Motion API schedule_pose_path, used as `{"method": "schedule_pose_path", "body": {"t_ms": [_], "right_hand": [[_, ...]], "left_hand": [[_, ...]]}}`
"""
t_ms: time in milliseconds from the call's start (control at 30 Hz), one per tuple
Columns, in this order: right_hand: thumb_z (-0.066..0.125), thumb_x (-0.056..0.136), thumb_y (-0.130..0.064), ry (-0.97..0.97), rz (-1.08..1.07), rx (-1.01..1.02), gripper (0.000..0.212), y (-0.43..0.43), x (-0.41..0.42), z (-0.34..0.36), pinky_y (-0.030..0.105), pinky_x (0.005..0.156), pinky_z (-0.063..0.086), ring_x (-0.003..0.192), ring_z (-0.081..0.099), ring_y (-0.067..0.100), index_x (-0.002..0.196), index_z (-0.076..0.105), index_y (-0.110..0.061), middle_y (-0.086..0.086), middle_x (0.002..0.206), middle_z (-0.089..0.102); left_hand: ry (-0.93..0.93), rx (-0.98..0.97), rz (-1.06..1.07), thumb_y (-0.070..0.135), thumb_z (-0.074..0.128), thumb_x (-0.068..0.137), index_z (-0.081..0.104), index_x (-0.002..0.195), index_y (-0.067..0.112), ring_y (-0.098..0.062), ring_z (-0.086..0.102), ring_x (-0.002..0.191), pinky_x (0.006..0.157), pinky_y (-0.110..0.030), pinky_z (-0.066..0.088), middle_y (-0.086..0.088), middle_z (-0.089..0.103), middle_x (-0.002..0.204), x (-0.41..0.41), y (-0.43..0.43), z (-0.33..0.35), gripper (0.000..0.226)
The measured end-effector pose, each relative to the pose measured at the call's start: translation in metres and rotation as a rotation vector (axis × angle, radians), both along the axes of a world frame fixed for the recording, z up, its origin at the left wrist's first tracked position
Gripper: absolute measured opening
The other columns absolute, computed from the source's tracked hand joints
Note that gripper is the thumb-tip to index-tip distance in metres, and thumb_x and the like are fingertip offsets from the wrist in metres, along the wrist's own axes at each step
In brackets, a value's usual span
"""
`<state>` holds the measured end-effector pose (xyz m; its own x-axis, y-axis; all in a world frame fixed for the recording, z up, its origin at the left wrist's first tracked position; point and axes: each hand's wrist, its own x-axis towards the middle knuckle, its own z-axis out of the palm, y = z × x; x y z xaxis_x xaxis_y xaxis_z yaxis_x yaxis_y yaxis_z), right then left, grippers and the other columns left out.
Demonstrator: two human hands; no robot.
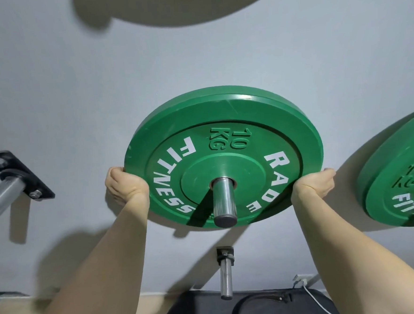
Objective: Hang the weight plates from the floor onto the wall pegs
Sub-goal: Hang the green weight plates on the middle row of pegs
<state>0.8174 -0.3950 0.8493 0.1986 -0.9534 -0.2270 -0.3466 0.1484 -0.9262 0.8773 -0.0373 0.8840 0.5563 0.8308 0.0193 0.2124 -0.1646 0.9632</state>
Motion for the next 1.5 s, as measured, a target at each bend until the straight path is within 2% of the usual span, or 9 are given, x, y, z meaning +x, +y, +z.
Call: {"method": "schedule_pose_path", "body": {"t_ms": [200,300,433,567,867,1033,1167,1333,1500], "right_hand": [[0.029,0.099,-0.004,0.013,0.099,0.005,0.036,0.006,-0.019,0.016,0.046,0.099,0.043,0.116,0.052,0.039,0.126,0.050,0.002,0.021,0.130,0.054],[0.029,0.101,-0.008,0.105,0.112,-0.157,0.039,0.007,-0.037,0.024,0.044,0.099,0.040,0.116,0.051,0.036,0.129,0.053,0.002,0.019,0.129,0.054],[0.028,0.102,-0.016,0.059,0.290,-0.421,0.040,0.020,-0.055,0.052,0.035,0.096,0.033,0.116,0.046,0.027,0.131,0.053,-0.005,0.015,0.134,0.050],[0.024,0.103,-0.031,-0.025,0.400,-0.322,0.046,0.038,-0.059,0.087,0.035,0.088,0.034,0.100,0.047,0.022,0.130,0.052,-0.007,0.010,0.133,0.054],[0.030,0.091,-0.045,0.002,0.562,-0.509,0.062,0.054,-0.068,0.125,0.053,0.108,0.036,0.126,0.049,0.030,0.144,0.043,-0.016,0.009,0.146,0.047],[0.048,0.089,-0.034,-0.069,0.613,-0.790,0.054,0.053,-0.073,0.130,0.045,0.110,0.034,0.132,0.042,0.024,0.141,0.046,-0.020,0.004,0.144,0.045],[0.047,0.092,-0.051,0.005,0.607,-0.604,0.065,0.050,-0.069,0.113,0.049,0.111,0.033,0.138,0.035,0.029,0.149,0.035,-0.020,0.009,0.151,0.032],[0.043,0.097,-0.058,-0.044,0.658,-0.684,0.054,0.059,-0.057,0.129,0.054,0.110,0.027,0.138,0.032,0.027,0.145,0.038,-0.034,0.004,0.150,0.034],[0.049,0.095,-0.056,-0.029,0.663,-0.765,0.047,0.074,-0.048,0.153,0.052,0.104,0.034,0.131,0.039,0.026,0.137,0.048,-0.036,0.002,0.139,0.044]], "left_hand": [[0.167,0.204,-0.142,0.011,0.028,0.097,0.059,0.122,0.003,-0.039,0.052,0.119,0.099,-0.044,0.041,-0.018,0.057,0.131,-0.010,0.022,0.003,0.040],[-0.016,0.262,-0.136,0.027,0.032,0.098,0.058,0.116,0.010,-0.035,0.053,0.116,0.097,-0.044,0.041,-0.013,0.060,0.126,-0.025,0.018,0.023,0.036],[-0.350,0.793,-0.342,0.035,0.050,0.093,0.053,0.130,0.019,-0.024,0.044,0.124,0.100,-0.038,0.033,-0.004,0.053,0.134,-0.056,-0.015,0.071,0.041],[-0.316,1.105,-0.736,0.045,0.053,0.098,0.029,0.154,0.031,-0.020,0.033,0.142,0.114,-0.042,0.030,0.004,0.036,0.156,-0.062,-0.041,0.115,0.062],[-0.157,0.903,-0.671,0.019,0.063,0.096,0.035,0.147,0.022,-0.026,0.054,0.120,0.086,-0.039,0.050,-0.005,0.046,0.144,-0.064,-0.021,0.094,0.058],[0.060,0.847,-0.579,0.025,0.065,0.095,0.035,0.140,0.013,-0.021,0.052,0.076,0.054,-0.029,0.033,-0.011,0.056,0.131,-0.072,0.007,0.062,0.055],[0.209,0.766,-0.555,0.028,0.067,0.094,0.034,0.132,0.009,-0.029,0.055,0.078,0.059,-0.038,0.038,-0.015,0.061,0.123,-0.078,0.016,0.031,0.053],[0.375,0.666,-0.588,0.034,0.070,0.091,0.034,0.129,0.007,-0.034,0.061,0.088,0.063,-0.038,0.043,-0.013,0.063,0.122,-0.077,0.024,0.010,0.060],[0.075,0.600,-0.647,0.033,0.065,0.089,0.029,0.147,0.015,-0.033,0.056,0.119,0.092,-0.044,0.049,-0.012,0.052,0.140,-0.077,0.014,0.039,0.070]]}}
